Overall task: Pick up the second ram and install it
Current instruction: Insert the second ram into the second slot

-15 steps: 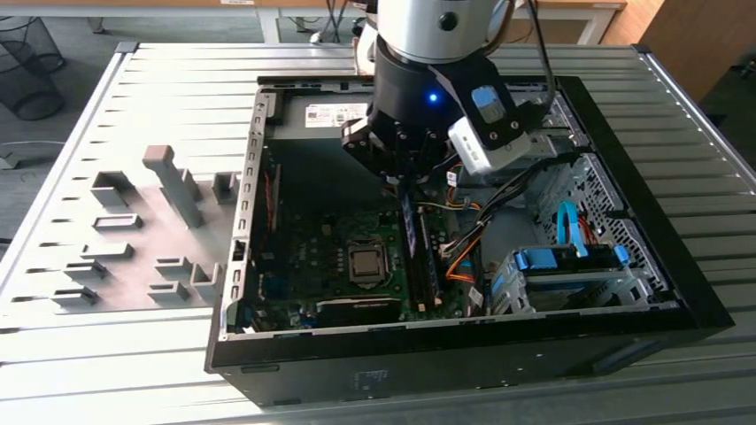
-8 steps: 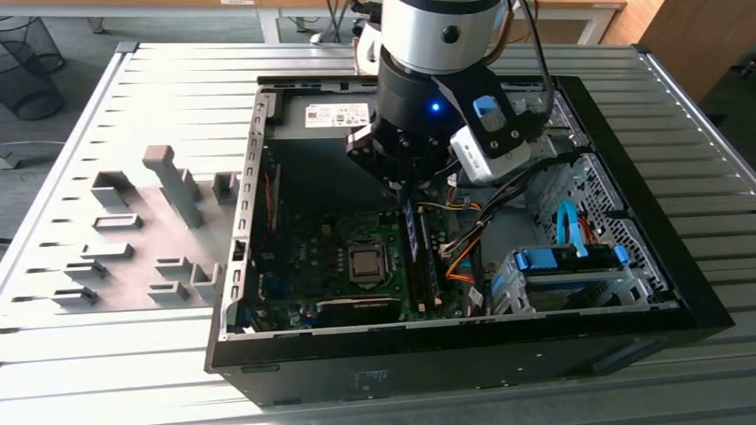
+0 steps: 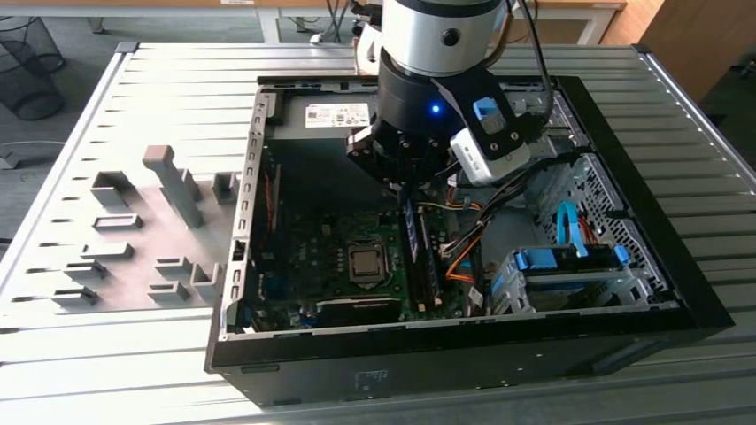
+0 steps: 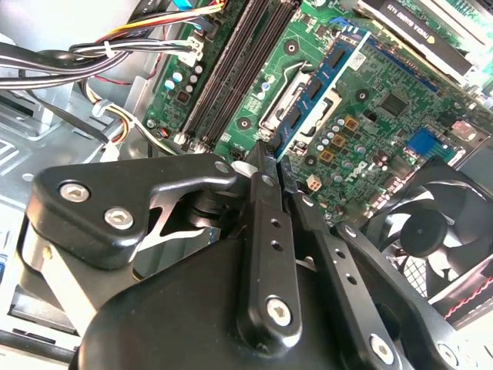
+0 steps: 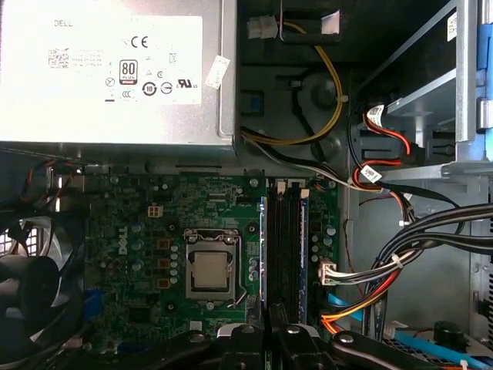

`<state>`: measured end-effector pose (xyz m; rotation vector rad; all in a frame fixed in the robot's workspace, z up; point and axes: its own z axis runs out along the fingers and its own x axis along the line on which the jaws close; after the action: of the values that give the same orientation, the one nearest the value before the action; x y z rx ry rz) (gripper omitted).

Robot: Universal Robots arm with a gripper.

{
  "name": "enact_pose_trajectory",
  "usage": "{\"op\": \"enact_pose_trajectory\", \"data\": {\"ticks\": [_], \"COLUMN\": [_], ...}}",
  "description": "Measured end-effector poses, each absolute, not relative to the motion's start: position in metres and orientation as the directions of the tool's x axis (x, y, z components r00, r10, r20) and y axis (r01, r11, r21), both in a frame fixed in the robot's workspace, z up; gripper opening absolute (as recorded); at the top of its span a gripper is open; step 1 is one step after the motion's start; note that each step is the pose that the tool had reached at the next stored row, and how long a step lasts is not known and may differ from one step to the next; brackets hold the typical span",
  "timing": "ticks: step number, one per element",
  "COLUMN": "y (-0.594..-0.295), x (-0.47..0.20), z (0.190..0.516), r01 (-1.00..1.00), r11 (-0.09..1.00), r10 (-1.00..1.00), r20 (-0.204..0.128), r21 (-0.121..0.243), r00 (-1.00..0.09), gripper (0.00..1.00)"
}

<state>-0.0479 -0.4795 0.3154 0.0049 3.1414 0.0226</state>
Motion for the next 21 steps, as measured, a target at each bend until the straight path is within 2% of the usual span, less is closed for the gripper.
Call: {"op": "enact_pose_trajectory", "data": {"ticks": [9, 21], "y": [-0.48, -0.479], "x": [-0.047, -0.039], "z": [0.314, 0.294], "r01": [-0.001, -0.007], "r11": [1.0, 1.0], "r10": [-0.001, -0.007], "r20": [0.0, -0.001], "r21": [0.015, 0.014], "r00": [-1.0, -1.0], "gripper": [0.14, 0.14]}}
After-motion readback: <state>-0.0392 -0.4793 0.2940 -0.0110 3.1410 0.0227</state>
